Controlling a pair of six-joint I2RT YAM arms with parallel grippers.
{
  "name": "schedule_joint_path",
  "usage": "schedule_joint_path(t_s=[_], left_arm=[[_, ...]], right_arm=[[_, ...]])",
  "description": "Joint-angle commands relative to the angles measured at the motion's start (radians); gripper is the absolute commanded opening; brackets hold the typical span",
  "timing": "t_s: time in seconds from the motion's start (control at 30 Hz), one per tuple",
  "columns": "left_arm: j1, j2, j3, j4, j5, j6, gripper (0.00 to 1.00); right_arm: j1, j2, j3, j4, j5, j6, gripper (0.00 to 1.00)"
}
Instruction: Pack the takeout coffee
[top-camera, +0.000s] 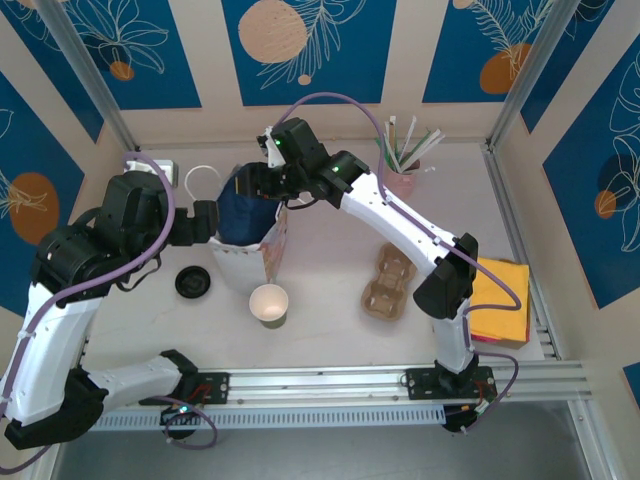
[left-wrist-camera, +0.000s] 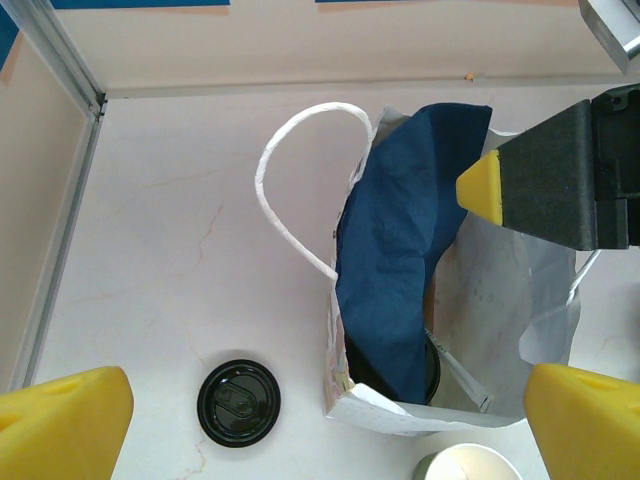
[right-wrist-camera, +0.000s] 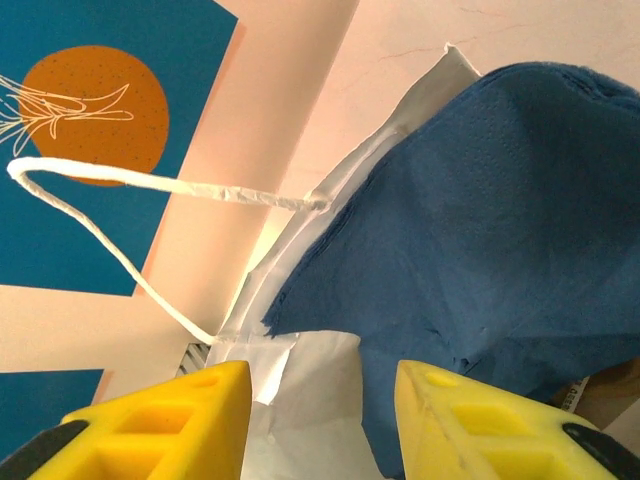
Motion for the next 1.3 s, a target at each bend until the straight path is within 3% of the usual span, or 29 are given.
schedule_joint_path(t_s=[0.0, 0.2, 0.37, 0.63, 1.0, 1.27], left_arm=[[0.007, 0.006, -0.012, 0.016, -0.005, 0.009, 1.00], [0.005, 0.013, -0.015, 0.019, -0.002, 0.010, 1.00], [0.006, 0.015, -0.024, 0.031, 0.004, 0.011, 1.00], [0.006, 0.016, -0.023, 0.031, 0.001, 0.021, 1.00], [0.005, 0.025, -0.029, 0.033, 0.013, 0.026, 1.00], [0.006, 0.041, -0.033, 0.048, 0.059, 0.045, 1.00]], right_arm=[[0.004, -0.018, 0.032, -0.023, 0.016, -0.019, 0.44], [0.005, -0.024, 0.077, -0.044, 0.025, -0.042, 0.45], [0.005, 0.034, 0.193, -0.135, 0.101, -0.097, 0.45], [-0.002, 0.260, 0.535, -0.313, 0.212, -0.222, 0.26], [-0.007, 0.327, 0.537, -0.237, 0.247, -0.323, 0.24], [-0.002, 0.338, 0.531, -0.313, 0.205, -0.332, 0.22]])
